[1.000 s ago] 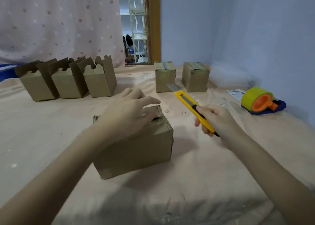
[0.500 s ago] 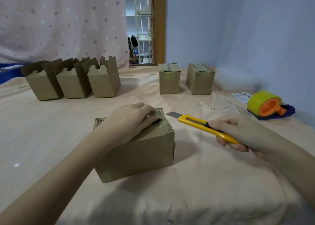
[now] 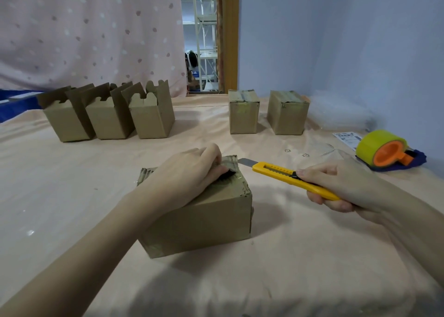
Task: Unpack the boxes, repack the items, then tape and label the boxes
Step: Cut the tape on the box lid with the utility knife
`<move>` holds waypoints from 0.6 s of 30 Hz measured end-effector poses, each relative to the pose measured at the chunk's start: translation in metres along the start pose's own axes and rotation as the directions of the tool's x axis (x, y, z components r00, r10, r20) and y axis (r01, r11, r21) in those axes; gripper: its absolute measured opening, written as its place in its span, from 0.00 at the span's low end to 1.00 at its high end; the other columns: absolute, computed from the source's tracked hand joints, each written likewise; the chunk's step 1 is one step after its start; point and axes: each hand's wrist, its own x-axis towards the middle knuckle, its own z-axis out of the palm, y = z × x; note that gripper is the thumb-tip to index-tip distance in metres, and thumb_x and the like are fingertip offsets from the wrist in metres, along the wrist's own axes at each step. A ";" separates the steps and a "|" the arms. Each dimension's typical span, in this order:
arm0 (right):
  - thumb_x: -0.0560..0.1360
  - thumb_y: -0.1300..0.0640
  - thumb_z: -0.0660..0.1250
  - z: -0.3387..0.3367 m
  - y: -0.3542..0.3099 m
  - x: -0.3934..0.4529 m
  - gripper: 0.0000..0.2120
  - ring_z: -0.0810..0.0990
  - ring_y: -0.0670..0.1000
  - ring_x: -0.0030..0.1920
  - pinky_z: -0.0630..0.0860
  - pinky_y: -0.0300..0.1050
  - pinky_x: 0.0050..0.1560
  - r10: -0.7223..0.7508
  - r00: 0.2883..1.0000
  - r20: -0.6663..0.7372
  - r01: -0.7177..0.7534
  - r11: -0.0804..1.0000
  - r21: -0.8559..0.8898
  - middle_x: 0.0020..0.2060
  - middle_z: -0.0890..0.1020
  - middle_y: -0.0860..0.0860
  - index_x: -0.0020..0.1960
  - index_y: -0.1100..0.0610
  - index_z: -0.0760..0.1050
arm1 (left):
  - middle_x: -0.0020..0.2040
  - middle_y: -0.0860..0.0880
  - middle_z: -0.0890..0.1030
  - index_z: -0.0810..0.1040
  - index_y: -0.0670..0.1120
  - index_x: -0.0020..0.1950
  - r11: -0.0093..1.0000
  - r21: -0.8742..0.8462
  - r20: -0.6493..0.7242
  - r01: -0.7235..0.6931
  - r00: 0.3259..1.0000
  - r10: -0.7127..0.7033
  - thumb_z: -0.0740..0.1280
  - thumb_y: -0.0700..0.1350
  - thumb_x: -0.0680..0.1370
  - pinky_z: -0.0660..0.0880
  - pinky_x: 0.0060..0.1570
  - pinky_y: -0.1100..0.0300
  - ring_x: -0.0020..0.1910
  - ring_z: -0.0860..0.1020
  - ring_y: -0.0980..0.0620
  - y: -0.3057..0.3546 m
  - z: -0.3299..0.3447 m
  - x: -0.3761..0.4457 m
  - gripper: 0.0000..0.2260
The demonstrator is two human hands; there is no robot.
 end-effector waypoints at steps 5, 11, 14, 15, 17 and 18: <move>0.79 0.53 0.62 -0.002 -0.001 0.002 0.18 0.59 0.46 0.16 0.53 0.33 0.19 -0.002 0.999 0.036 0.002 1.000 0.001 0.27 0.74 0.57 0.36 0.65 0.74 | 0.51 0.49 0.78 0.67 0.47 0.55 1.000 -0.002 0.011 0.012 1.000 -0.012 0.54 0.57 0.81 0.69 0.47 0.55 0.49 0.74 0.49 0.000 0.001 0.000 0.14; 0.78 0.51 0.63 -0.010 -0.006 0.015 0.17 0.59 0.46 0.16 0.53 0.33 0.19 -0.010 0.995 0.096 0.015 0.998 -0.056 0.26 0.75 0.54 0.35 0.60 0.76 | 0.50 0.49 0.78 0.67 0.47 0.55 0.999 -0.038 0.012 0.016 1.000 -0.016 0.55 0.56 0.81 0.67 0.46 0.56 0.48 0.73 0.50 0.000 0.000 0.000 0.13; 0.76 0.50 0.62 -0.017 -0.005 0.018 0.19 0.59 0.45 0.16 0.53 0.33 0.18 0.010 0.985 0.171 0.000 0.998 -0.059 0.26 0.73 0.54 0.41 0.66 0.77 | 0.50 0.50 0.77 0.67 0.47 0.55 0.998 -0.056 0.017 0.029 0.999 -0.028 0.55 0.56 0.81 0.68 0.47 0.56 0.48 0.73 0.50 0.000 0.001 0.000 0.13; 0.77 0.50 0.62 -0.019 -0.003 0.018 0.21 0.59 0.45 0.16 0.53 0.32 0.18 0.014 0.983 0.183 -0.003 0.998 -0.059 0.26 0.73 0.54 0.46 0.70 0.76 | 0.50 0.50 0.77 0.67 0.47 0.55 0.998 -0.057 0.015 0.027 1.000 -0.026 0.55 0.56 0.81 0.68 0.47 0.55 0.48 0.73 0.50 0.000 0.001 0.000 0.13; 0.78 0.51 0.62 -0.020 -0.001 0.020 0.23 0.58 0.44 0.16 0.53 0.32 0.18 0.007 0.982 0.191 0.004 0.998 -0.061 0.25 0.73 0.53 0.49 0.74 0.74 | 0.50 0.49 0.77 0.66 0.47 0.54 0.998 -0.057 0.011 0.019 1.000 -0.018 0.55 0.56 0.81 0.69 0.48 0.54 0.49 0.73 0.49 0.000 0.002 0.001 0.12; 0.76 0.50 0.62 -0.019 -0.001 0.021 0.22 0.58 0.45 0.16 0.53 0.33 0.18 -0.011 0.981 0.192 0.023 0.998 -0.063 0.25 0.73 0.53 0.46 0.72 0.76 | 0.50 0.49 0.77 0.66 0.47 0.54 0.998 -0.055 0.013 0.018 1.000 -0.017 0.55 0.55 0.81 0.68 0.48 0.54 0.49 0.73 0.49 0.000 0.001 0.001 0.12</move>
